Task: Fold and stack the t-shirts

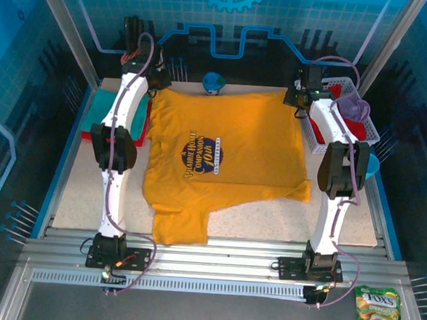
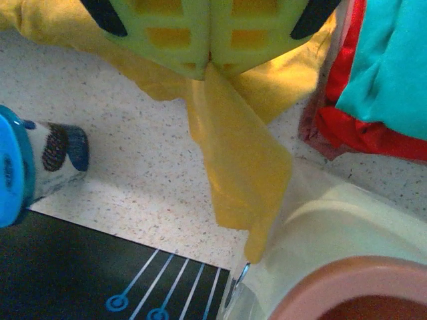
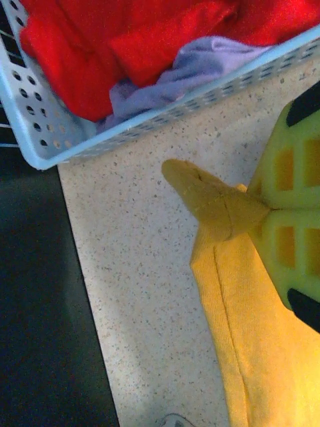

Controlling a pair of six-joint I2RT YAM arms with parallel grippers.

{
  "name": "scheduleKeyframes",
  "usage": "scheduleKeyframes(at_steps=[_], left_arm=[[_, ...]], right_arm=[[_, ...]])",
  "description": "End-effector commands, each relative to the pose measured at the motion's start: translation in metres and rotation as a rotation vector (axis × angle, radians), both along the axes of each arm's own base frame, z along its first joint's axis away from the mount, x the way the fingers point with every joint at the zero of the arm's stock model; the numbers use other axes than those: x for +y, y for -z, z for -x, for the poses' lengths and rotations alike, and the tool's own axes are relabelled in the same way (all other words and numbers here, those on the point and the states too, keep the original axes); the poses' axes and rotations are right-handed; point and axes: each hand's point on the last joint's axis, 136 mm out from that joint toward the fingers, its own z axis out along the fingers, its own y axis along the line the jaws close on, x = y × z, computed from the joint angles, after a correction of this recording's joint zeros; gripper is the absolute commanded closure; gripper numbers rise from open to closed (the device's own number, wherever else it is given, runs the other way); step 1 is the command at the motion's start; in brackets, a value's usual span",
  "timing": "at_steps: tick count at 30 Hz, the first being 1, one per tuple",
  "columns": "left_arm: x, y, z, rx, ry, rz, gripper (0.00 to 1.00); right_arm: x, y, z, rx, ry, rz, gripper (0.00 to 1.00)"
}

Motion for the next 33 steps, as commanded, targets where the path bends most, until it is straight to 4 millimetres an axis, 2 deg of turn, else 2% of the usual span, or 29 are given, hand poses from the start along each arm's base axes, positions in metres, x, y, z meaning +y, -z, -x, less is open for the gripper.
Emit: scheduleKeyframes(at_steps=[1, 5, 8, 14, 18, 22, 25, 26, 28, 29, 30, 32, 33], left_arm=[[-0.010, -0.014, 0.014, -0.023, 0.044, -0.029, 1.00], [-0.024, -0.014, 0.037, -0.027, 0.058, -0.087, 1.00], [-0.026, -0.009, 0.058, -0.027, 0.024, -0.109, 1.00], [-0.033, 0.005, 0.114, -0.028, -0.011, -0.181, 1.00], [-0.021, 0.030, 0.150, 0.021, -0.050, -0.215, 1.00], [-0.020, 0.059, 0.172, 0.071, -0.047, -0.209, 1.00], [-0.024, 0.081, 0.186, 0.108, -0.035, -0.216, 1.00], [-0.024, 0.087, 0.192, 0.128, -0.038, -0.217, 1.00], [-0.025, 0.097, 0.202, 0.162, -0.037, -0.217, 0.95], [-0.025, 0.100, 0.208, 0.176, -0.036, -0.225, 0.90], [-0.025, 0.102, 0.213, 0.183, -0.034, -0.226, 0.79], [-0.024, 0.102, 0.222, 0.204, -0.030, -0.225, 0.42], [-0.024, 0.098, 0.226, 0.211, -0.028, -0.222, 0.33]], right_arm=[[-0.009, -0.002, 0.009, -0.040, 0.008, 0.033, 1.00], [-0.016, 0.011, 0.026, -0.019, 0.008, 0.026, 1.00], [-0.018, 0.017, 0.039, -0.009, -0.006, 0.037, 1.00], [-0.031, 0.024, 0.074, 0.003, 0.024, 0.057, 1.00], [-0.031, 0.044, 0.098, 0.089, 0.033, 0.043, 1.00], [-0.034, 0.075, 0.120, 0.182, 0.060, 0.044, 0.98], [-0.037, 0.093, 0.139, 0.258, 0.094, 0.041, 0.93], [-0.038, 0.098, 0.146, 0.278, 0.107, 0.035, 0.88], [-0.036, 0.104, 0.156, 0.297, 0.111, 0.020, 0.71], [-0.037, 0.107, 0.163, 0.313, 0.117, 0.026, 0.55], [-0.038, 0.108, 0.169, 0.329, 0.122, 0.036, 0.45], [-0.038, 0.104, 0.175, 0.336, 0.118, 0.035, 0.29], [-0.038, 0.100, 0.176, 0.331, 0.115, 0.029, 0.25]])
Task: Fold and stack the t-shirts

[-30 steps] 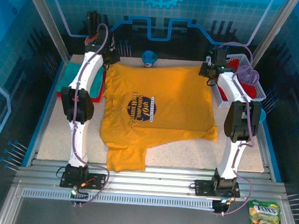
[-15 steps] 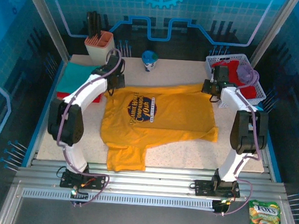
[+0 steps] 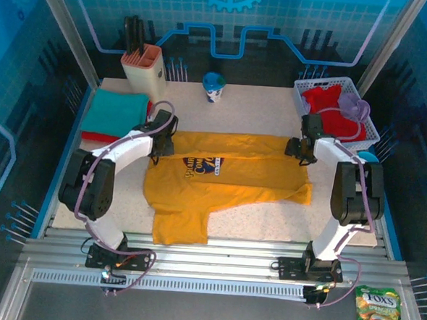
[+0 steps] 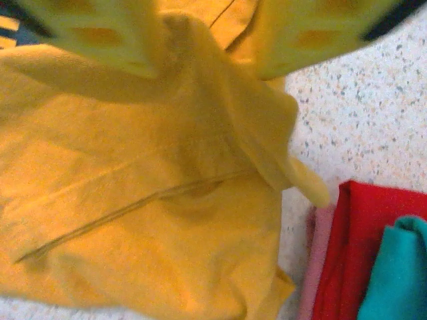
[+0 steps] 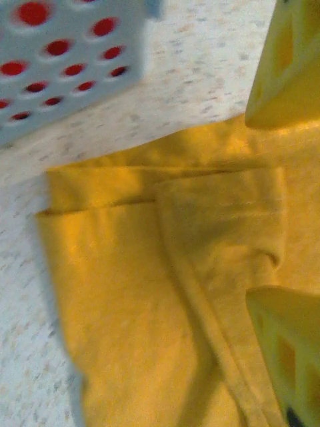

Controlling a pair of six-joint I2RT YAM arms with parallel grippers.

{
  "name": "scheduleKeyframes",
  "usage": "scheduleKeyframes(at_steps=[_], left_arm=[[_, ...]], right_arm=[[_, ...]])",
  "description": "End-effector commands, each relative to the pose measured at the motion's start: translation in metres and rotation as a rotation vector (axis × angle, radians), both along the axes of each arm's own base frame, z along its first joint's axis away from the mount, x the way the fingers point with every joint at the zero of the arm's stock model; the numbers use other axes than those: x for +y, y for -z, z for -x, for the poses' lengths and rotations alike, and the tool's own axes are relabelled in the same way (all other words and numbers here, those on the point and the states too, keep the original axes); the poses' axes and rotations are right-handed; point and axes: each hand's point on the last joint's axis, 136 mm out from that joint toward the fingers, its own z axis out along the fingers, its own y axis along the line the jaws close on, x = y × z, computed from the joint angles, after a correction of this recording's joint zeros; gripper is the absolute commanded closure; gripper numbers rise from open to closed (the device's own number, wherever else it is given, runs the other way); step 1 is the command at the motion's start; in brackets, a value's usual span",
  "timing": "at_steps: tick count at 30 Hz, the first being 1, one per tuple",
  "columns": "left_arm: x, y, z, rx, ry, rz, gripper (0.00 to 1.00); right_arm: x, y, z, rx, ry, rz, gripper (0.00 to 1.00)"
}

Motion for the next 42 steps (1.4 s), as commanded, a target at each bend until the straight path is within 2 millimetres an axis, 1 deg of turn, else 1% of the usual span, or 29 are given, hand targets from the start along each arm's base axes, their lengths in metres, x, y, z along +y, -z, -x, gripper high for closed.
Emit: scheduleKeyframes(at_steps=[1, 2, 4, 5, 7, 9, 12, 14, 15, 18, 19, 20, 22, 26, 30, 38, 40, 42], left_arm=[[0.003, -0.023, 0.011, -0.027, -0.021, 0.010, 0.26], [0.000, -0.030, 0.012, -0.035, -0.009, 0.024, 0.22], [-0.003, -0.046, 0.011, -0.051, 0.006, 0.044, 0.19], [-0.006, -0.054, 0.009, -0.054, 0.019, 0.058, 0.18], [-0.012, -0.065, 0.003, -0.057, 0.042, 0.106, 0.18], [-0.012, -0.071, -0.006, -0.057, 0.046, 0.133, 0.19], [-0.003, -0.069, -0.017, -0.038, 0.029, 0.145, 0.24], [0.004, -0.064, -0.019, -0.028, 0.003, 0.186, 0.27], [0.008, -0.061, -0.019, -0.021, -0.011, 0.203, 0.28], [0.020, -0.054, -0.013, -0.010, -0.038, 0.197, 0.30], [0.023, -0.052, -0.010, -0.009, -0.045, 0.197, 0.30], [0.024, -0.049, -0.007, -0.007, -0.052, 0.204, 0.30], [0.028, -0.044, -0.002, 0.003, -0.066, 0.213, 0.31], [0.033, -0.038, 0.008, 0.020, -0.086, 0.219, 0.31], [0.033, -0.037, 0.014, 0.021, -0.089, 0.226, 0.32], [0.033, -0.047, 0.019, -0.001, -0.093, 0.233, 0.32], [0.033, -0.048, 0.018, -0.005, -0.093, 0.234, 0.32], [0.033, -0.048, 0.018, -0.004, -0.093, 0.234, 0.32]], right_arm=[[-0.008, -0.025, 0.008, -0.029, 0.035, 0.001, 0.24], [-0.007, -0.030, 0.008, -0.037, 0.031, -0.009, 0.22], [-0.004, -0.039, 0.004, -0.053, 0.024, -0.026, 0.16], [-0.002, -0.042, 0.002, -0.052, 0.021, -0.037, 0.15], [0.004, -0.043, -0.003, -0.039, 0.003, -0.067, 0.15], [0.006, -0.037, -0.011, -0.021, -0.007, -0.076, 0.17], [0.007, -0.029, -0.025, -0.001, -0.020, -0.080, 0.25], [0.006, -0.022, -0.031, 0.017, -0.022, -0.090, 0.31], [0.005, -0.016, -0.033, 0.032, -0.019, -0.096, 0.35], [-0.001, -0.004, -0.036, 0.067, -0.001, -0.099, 0.42], [-0.003, 0.000, -0.036, 0.076, 0.009, -0.099, 0.43], [-0.006, 0.003, -0.037, 0.085, 0.019, -0.099, 0.44], [-0.009, 0.006, -0.037, 0.095, 0.030, -0.088, 0.51], [-0.015, 0.015, -0.035, 0.135, 0.054, -0.073, 0.51], [-0.015, 0.023, -0.036, 0.153, 0.058, -0.080, 0.52], [-0.011, 0.027, -0.032, 0.164, 0.059, -0.094, 0.55], [-0.009, 0.026, -0.033, 0.154, 0.053, -0.098, 0.56], [-0.008, 0.025, -0.033, 0.150, 0.051, -0.098, 0.61]])
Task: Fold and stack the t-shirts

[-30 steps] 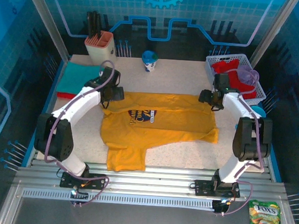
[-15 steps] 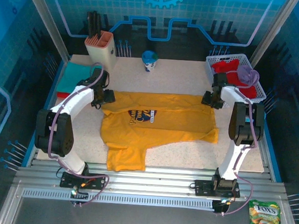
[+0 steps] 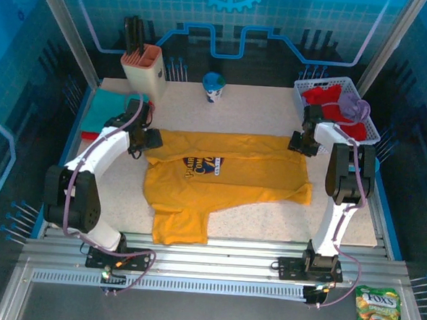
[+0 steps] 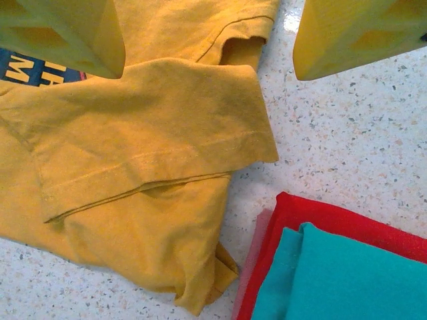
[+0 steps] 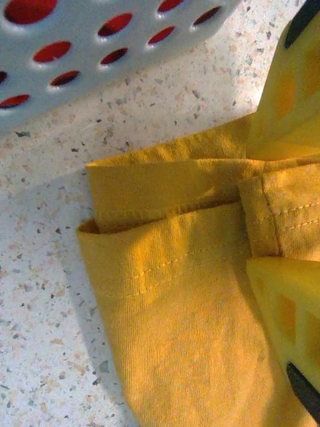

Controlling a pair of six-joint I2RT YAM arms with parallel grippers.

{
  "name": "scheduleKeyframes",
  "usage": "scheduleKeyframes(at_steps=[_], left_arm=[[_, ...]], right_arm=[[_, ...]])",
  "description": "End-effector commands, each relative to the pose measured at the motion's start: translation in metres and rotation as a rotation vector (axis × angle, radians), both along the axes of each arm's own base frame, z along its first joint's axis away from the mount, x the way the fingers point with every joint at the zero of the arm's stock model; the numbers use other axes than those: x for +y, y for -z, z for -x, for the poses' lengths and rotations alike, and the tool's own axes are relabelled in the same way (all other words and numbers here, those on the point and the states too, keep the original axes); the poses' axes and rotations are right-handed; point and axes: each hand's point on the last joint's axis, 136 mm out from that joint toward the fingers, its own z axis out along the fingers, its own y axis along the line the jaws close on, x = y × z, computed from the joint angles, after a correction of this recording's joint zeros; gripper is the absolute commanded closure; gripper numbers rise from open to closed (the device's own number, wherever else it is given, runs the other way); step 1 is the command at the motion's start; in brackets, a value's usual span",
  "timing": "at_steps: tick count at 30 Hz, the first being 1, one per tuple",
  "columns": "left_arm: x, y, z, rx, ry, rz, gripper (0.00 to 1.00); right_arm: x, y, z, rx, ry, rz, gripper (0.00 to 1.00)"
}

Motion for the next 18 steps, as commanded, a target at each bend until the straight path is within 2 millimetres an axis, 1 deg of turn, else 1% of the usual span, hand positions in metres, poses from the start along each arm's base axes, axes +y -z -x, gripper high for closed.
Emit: scheduleKeyframes(at_steps=[1, 3, 5, 8, 12, 15, 16, 18], left_arm=[[0.000, -0.003, 0.007, 0.011, -0.017, 0.028, 0.32], [0.001, -0.003, 0.008, 0.014, -0.019, 0.028, 0.32], [0.002, -0.003, 0.008, 0.016, -0.022, 0.028, 0.32], [0.001, -0.001, 0.009, 0.024, -0.027, 0.036, 0.32], [0.001, 0.009, 0.008, 0.043, -0.042, 0.052, 0.33], [0.002, 0.023, 0.007, 0.065, -0.071, 0.104, 0.36], [0.004, 0.029, 0.007, 0.078, -0.087, 0.131, 0.38], [0.008, 0.038, 0.006, 0.098, -0.113, 0.160, 0.41]], right_arm=[[0.000, -0.001, 0.001, 0.005, 0.008, -0.009, 0.64], [-0.001, -0.001, 0.001, 0.004, 0.008, -0.008, 0.69], [0.000, -0.004, 0.001, -0.004, 0.008, -0.004, 0.76], [-0.002, -0.010, 0.001, -0.019, 0.004, 0.009, 0.92], [-0.002, -0.024, -0.001, -0.060, -0.002, 0.016, 0.94], [0.000, -0.035, 0.000, -0.102, -0.012, 0.020, 0.97], [-0.001, -0.039, 0.001, -0.115, -0.013, 0.026, 1.00], [-0.001, -0.045, 0.003, -0.143, -0.015, 0.030, 1.00]])
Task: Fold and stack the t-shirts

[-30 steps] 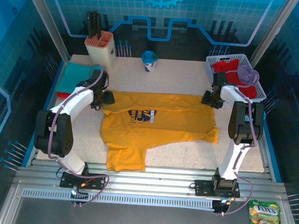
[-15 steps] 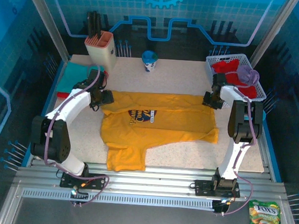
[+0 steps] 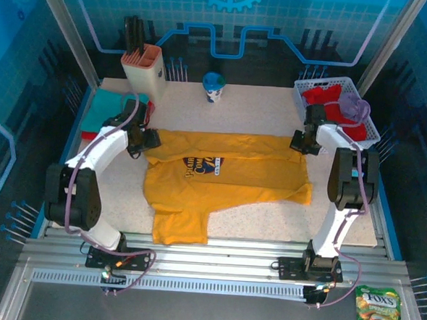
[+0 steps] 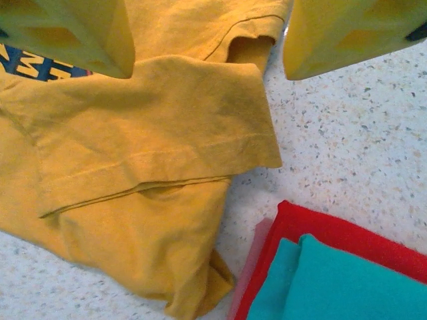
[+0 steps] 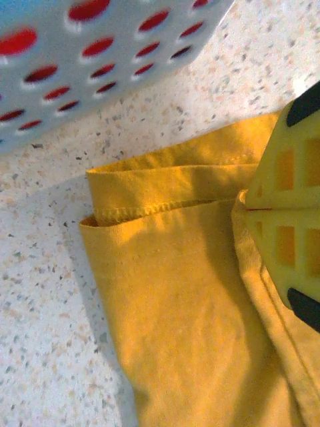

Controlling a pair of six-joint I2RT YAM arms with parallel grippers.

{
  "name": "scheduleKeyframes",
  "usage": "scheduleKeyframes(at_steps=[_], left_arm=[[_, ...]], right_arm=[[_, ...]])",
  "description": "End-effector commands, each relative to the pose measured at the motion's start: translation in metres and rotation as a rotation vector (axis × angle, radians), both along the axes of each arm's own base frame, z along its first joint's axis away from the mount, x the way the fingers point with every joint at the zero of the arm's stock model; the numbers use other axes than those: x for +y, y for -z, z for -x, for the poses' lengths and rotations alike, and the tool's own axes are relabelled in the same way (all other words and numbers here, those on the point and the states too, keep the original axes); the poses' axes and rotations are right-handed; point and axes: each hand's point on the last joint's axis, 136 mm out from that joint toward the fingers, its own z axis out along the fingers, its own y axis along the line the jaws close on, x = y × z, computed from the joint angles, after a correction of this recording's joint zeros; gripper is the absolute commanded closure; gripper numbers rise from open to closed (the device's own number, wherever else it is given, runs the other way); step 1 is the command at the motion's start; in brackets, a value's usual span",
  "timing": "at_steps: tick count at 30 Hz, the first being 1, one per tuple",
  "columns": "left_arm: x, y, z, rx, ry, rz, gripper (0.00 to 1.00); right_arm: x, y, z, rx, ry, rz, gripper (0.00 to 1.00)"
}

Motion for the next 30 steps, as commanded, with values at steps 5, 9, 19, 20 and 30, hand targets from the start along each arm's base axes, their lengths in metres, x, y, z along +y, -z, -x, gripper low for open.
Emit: scheduleKeyframes(at_steps=[5, 9, 19, 20, 30], left_arm=[[0.003, 0.044, 0.002, 0.095, -0.091, 0.131, 0.42], [0.007, 0.059, 0.002, 0.109, -0.121, 0.127, 0.43], [0.008, 0.069, -0.016, 0.025, -0.161, 0.155, 0.58], [0.008, 0.069, -0.019, 0.015, -0.161, 0.157, 0.60], [0.003, 0.065, -0.027, -0.018, -0.100, 0.130, 0.96]], right_arm=[[0.003, -0.027, 0.002, -0.114, -0.026, 0.020, 1.00], [0.005, -0.028, 0.004, -0.129, -0.035, 0.018, 1.00], [0.008, -0.032, 0.002, -0.143, -0.048, 0.016, 1.00], [0.009, -0.033, 0.003, -0.142, -0.048, 0.014, 1.00], [0.007, -0.033, 0.008, -0.141, -0.047, 0.025, 1.00]])
